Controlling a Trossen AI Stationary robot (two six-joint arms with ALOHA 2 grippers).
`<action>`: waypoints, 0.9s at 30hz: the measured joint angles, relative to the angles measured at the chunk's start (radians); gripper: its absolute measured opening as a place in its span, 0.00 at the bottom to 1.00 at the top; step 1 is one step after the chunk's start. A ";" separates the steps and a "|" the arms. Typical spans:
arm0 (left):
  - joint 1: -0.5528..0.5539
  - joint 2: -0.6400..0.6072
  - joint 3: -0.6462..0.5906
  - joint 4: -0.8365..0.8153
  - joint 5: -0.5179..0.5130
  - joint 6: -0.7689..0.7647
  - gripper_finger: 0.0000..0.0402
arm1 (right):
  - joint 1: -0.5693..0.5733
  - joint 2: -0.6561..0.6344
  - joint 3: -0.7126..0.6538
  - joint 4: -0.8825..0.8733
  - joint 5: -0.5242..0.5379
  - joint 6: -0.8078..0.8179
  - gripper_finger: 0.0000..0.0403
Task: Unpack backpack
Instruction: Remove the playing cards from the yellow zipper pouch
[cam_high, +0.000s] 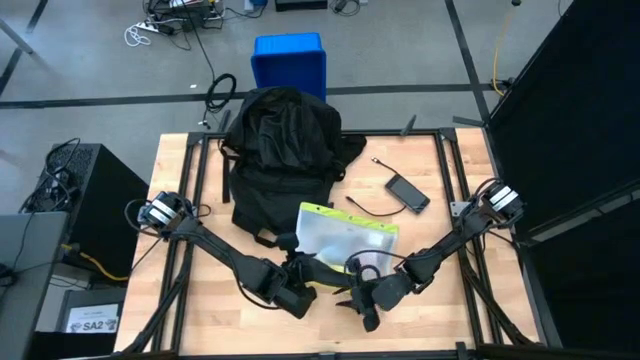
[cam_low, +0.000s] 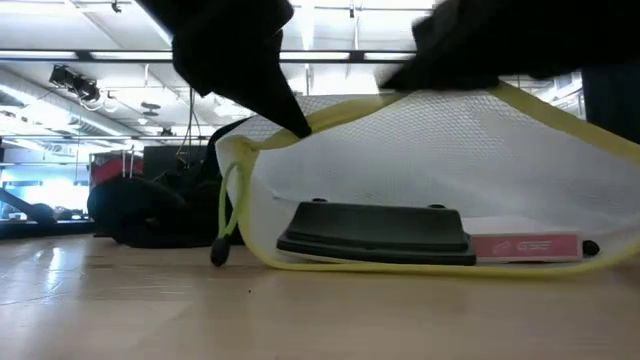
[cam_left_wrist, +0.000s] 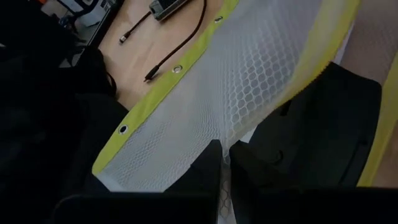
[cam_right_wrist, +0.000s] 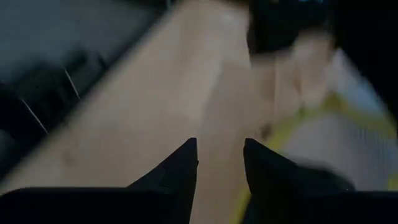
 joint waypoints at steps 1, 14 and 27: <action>0.000 0.000 0.000 0.001 0.000 0.000 0.00 | 0.000 0.000 0.006 -0.050 0.009 0.015 0.25; 0.000 0.000 0.000 0.031 0.034 0.117 0.00 | 0.075 -0.067 0.010 -0.374 0.153 0.326 0.24; 0.034 0.000 0.000 0.314 0.213 0.465 0.00 | 0.107 -0.169 0.010 -0.964 0.250 1.066 0.19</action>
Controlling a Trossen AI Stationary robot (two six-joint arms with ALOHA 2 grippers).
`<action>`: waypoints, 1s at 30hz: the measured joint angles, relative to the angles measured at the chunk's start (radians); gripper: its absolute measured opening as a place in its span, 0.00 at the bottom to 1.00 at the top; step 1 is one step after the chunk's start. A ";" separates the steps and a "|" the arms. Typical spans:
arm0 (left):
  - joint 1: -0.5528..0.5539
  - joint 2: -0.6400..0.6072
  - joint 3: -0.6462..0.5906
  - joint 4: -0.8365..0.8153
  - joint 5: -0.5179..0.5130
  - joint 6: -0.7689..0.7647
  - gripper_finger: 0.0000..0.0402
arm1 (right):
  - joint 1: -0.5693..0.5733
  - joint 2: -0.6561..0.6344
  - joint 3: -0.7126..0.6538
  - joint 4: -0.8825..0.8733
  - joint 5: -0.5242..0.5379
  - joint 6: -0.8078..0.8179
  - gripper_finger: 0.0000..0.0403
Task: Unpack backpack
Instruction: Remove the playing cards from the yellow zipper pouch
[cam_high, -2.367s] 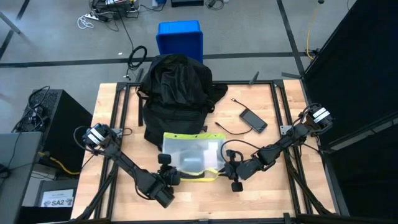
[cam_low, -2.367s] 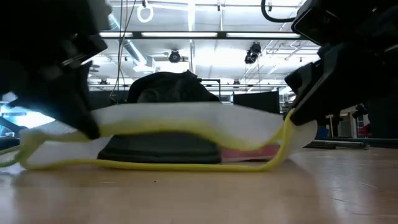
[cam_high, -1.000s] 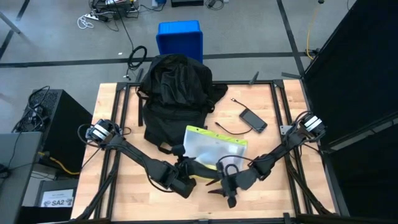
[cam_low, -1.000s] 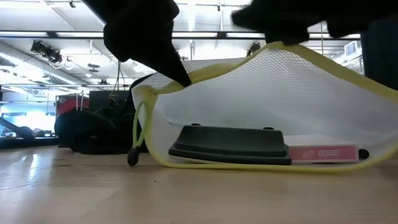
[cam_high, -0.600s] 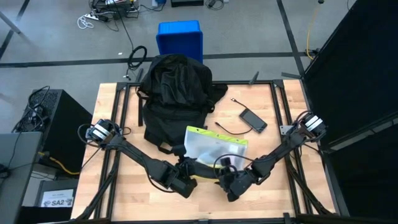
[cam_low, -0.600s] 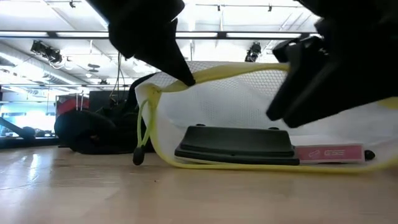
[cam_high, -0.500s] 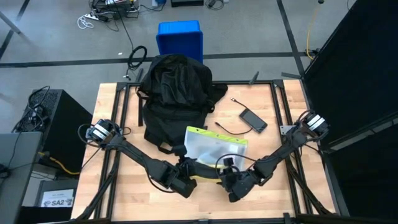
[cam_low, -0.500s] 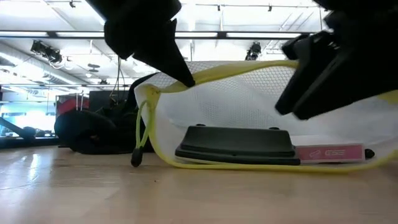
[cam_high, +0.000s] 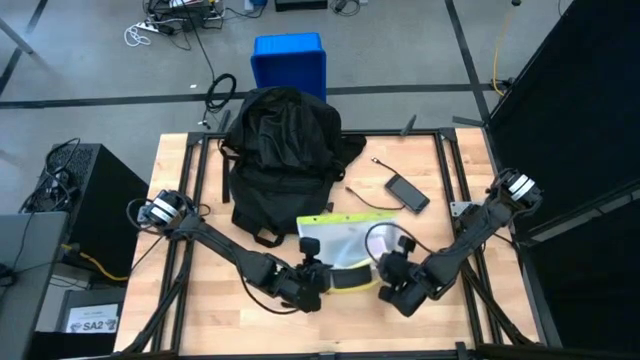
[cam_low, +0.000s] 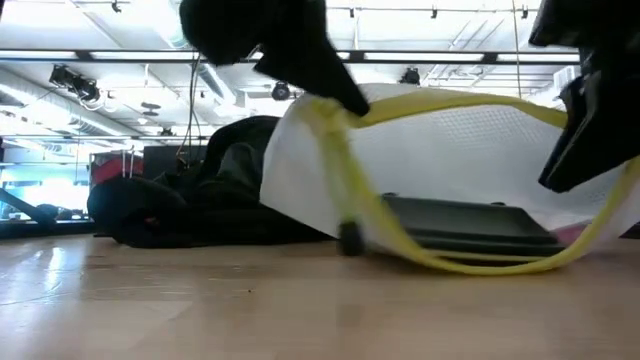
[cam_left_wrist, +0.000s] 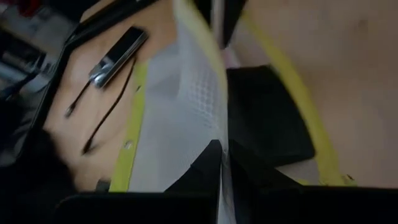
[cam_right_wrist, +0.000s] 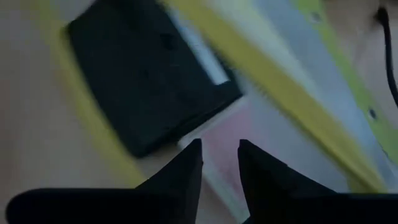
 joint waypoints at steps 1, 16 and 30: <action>0.001 0.000 0.000 0.019 0.009 0.013 0.00 | -0.006 0.001 0.000 -0.006 0.003 0.024 0.19; 0.001 0.000 0.000 0.059 0.077 0.052 0.00 | -0.076 0.003 0.000 0.045 -0.130 0.047 0.50; -0.001 0.000 0.000 0.057 0.080 0.054 0.00 | -0.149 0.000 -0.126 0.073 -0.131 0.125 0.87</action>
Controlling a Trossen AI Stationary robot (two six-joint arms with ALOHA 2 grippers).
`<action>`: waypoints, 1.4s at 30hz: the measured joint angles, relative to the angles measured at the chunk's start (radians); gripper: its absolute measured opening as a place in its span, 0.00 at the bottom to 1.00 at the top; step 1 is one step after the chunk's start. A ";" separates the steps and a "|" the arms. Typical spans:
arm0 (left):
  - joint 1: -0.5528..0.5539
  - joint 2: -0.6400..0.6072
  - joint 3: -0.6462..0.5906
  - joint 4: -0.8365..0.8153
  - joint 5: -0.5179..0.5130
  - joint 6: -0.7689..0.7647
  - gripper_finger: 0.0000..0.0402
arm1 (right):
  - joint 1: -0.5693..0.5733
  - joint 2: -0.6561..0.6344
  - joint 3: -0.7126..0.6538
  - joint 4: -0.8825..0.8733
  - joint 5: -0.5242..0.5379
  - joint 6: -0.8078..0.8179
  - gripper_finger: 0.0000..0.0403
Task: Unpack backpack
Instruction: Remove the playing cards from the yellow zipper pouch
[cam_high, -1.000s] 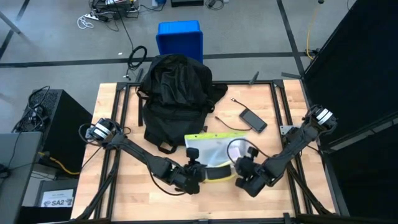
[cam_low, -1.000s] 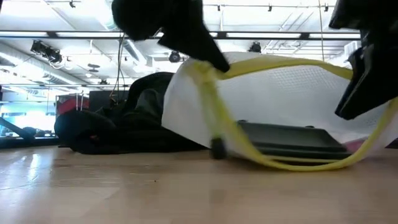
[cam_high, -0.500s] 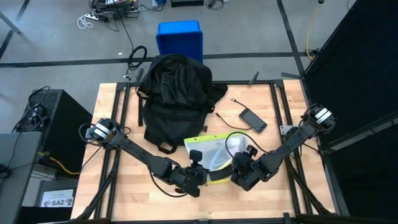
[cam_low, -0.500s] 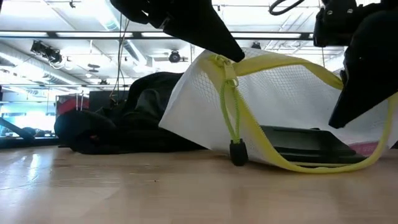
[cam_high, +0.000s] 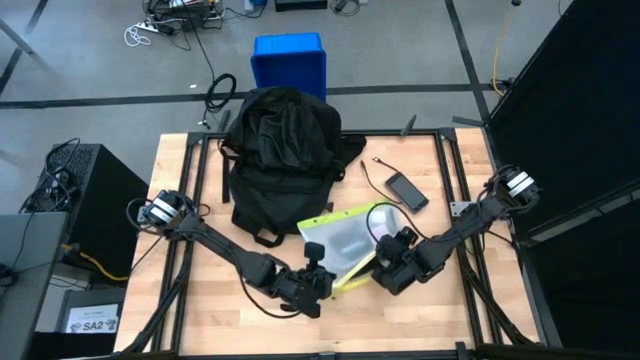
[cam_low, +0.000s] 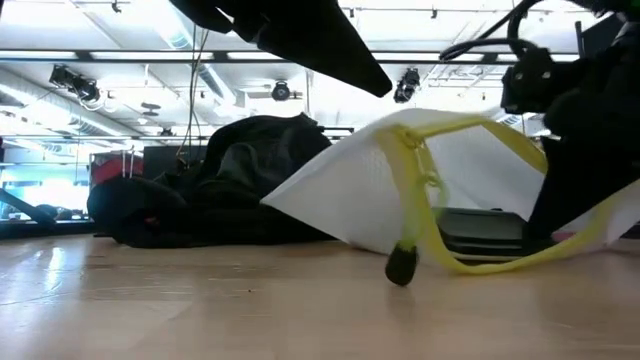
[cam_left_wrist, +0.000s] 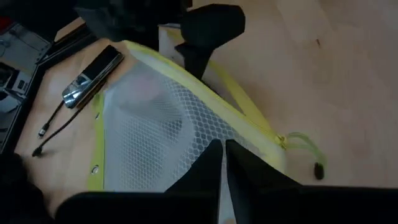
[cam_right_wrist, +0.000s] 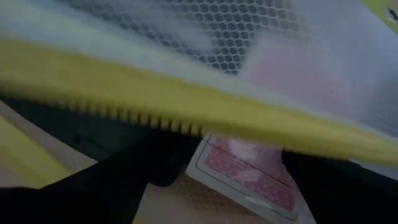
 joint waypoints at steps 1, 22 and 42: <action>0.001 0.000 0.000 0.000 0.000 0.000 0.00 | -0.006 0.000 0.000 0.000 0.000 0.000 0.86; 0.016 0.000 0.000 -0.032 -0.128 -0.002 0.00 | -0.017 0.007 -0.007 0.457 -0.069 -0.367 0.71; 0.018 0.000 0.000 -0.075 -0.166 -0.025 0.00 | -0.109 -0.085 -0.005 0.234 -0.050 -0.228 0.53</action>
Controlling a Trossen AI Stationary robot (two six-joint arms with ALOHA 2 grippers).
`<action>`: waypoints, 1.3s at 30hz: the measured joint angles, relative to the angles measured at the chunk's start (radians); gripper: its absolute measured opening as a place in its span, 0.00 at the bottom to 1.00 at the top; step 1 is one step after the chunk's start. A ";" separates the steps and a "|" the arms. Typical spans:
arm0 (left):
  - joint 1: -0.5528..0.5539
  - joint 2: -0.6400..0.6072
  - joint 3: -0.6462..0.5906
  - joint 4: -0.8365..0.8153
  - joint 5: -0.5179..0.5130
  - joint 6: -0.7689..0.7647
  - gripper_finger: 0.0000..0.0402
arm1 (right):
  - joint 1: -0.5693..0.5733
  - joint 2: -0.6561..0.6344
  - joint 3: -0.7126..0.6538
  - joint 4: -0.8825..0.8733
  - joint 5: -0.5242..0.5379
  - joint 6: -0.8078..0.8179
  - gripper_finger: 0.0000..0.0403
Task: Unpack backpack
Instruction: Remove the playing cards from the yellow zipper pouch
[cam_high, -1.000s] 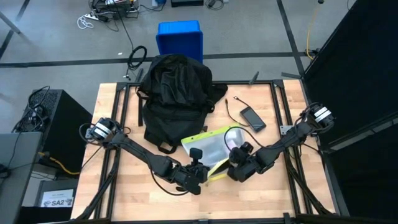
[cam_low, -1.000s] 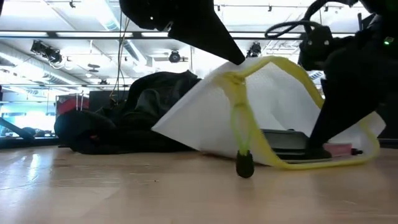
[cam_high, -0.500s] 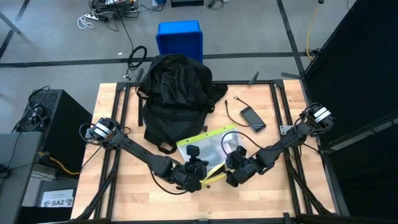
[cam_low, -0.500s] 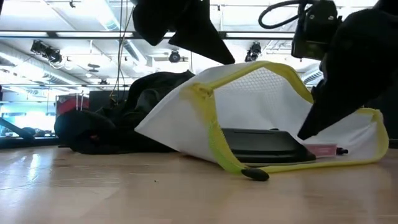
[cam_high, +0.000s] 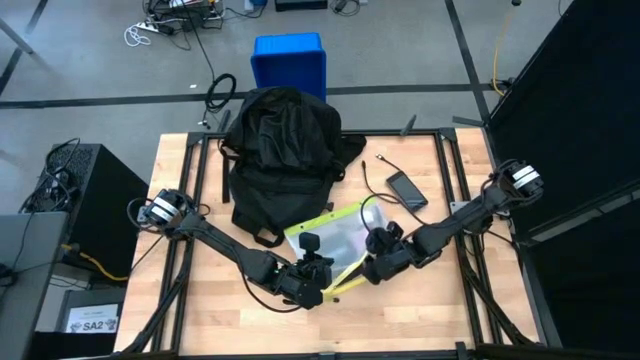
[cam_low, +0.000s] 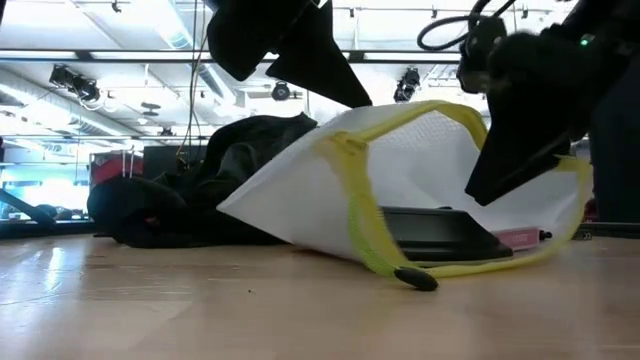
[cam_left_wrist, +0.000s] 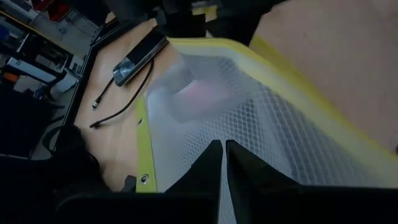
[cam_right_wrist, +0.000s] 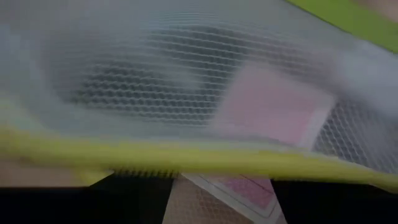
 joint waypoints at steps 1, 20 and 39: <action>0.000 0.000 0.000 0.000 0.000 0.000 0.00 | -0.006 0.007 0.000 -0.006 0.000 0.001 0.52; 0.000 0.000 0.000 0.001 0.003 -0.013 0.00 | -0.027 0.056 0.001 -0.032 -0.044 -0.059 0.72; 0.000 0.000 0.000 0.000 0.004 -0.026 0.00 | -0.079 -0.009 0.000 -0.142 -0.027 -0.036 0.68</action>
